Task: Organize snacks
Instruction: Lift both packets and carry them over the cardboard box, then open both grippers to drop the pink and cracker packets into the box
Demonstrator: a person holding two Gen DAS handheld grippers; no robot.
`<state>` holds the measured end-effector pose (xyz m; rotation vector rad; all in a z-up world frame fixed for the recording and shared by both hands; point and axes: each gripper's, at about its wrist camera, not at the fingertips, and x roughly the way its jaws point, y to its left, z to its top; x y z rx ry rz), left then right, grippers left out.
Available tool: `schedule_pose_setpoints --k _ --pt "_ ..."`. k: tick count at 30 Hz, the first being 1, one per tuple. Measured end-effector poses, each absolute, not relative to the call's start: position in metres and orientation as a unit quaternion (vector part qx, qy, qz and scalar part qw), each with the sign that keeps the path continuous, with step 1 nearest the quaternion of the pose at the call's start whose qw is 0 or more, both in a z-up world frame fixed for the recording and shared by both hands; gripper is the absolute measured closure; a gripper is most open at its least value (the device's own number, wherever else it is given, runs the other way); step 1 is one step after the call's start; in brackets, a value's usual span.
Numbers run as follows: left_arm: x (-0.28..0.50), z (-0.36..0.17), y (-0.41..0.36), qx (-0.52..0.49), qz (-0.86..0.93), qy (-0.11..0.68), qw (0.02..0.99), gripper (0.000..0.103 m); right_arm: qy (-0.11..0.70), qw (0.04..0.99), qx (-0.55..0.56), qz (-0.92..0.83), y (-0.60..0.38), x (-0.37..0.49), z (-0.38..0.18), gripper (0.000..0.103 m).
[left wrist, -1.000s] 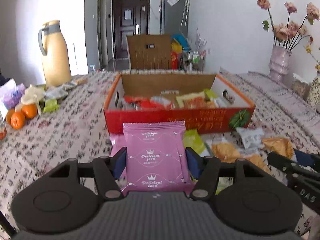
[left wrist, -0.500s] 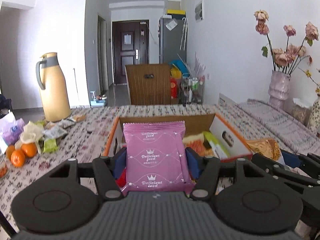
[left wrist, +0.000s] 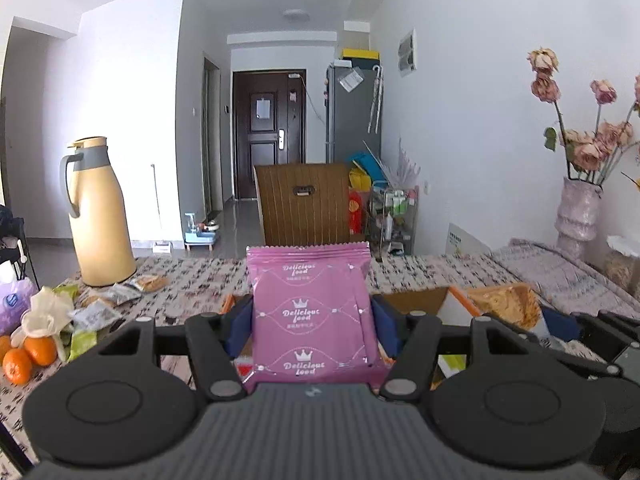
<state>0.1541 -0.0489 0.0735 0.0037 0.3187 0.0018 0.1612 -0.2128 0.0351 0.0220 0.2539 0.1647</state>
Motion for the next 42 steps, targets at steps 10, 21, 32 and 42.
schedule_pose_setpoints --k 10,21,32,42 --pt "0.21 0.039 -0.046 -0.003 0.033 0.156 0.987 0.04 0.164 0.984 0.023 0.07 -0.206 0.22 0.01 0.063" --pt "0.23 0.009 -0.035 -0.007 0.035 0.206 0.978 0.04 0.195 0.978 0.019 0.07 -0.207 0.227 -0.012 0.063" --pt "0.223 0.011 -0.031 -0.022 0.064 0.187 0.98 0.0 0.198 0.978 0.029 0.056 -0.212 0.225 -0.014 0.006" --pt "0.223 0.014 -0.027 -0.031 0.063 0.186 0.98 0.0 0.195 0.979 0.031 0.053 -0.212 0.222 -0.012 0.0"
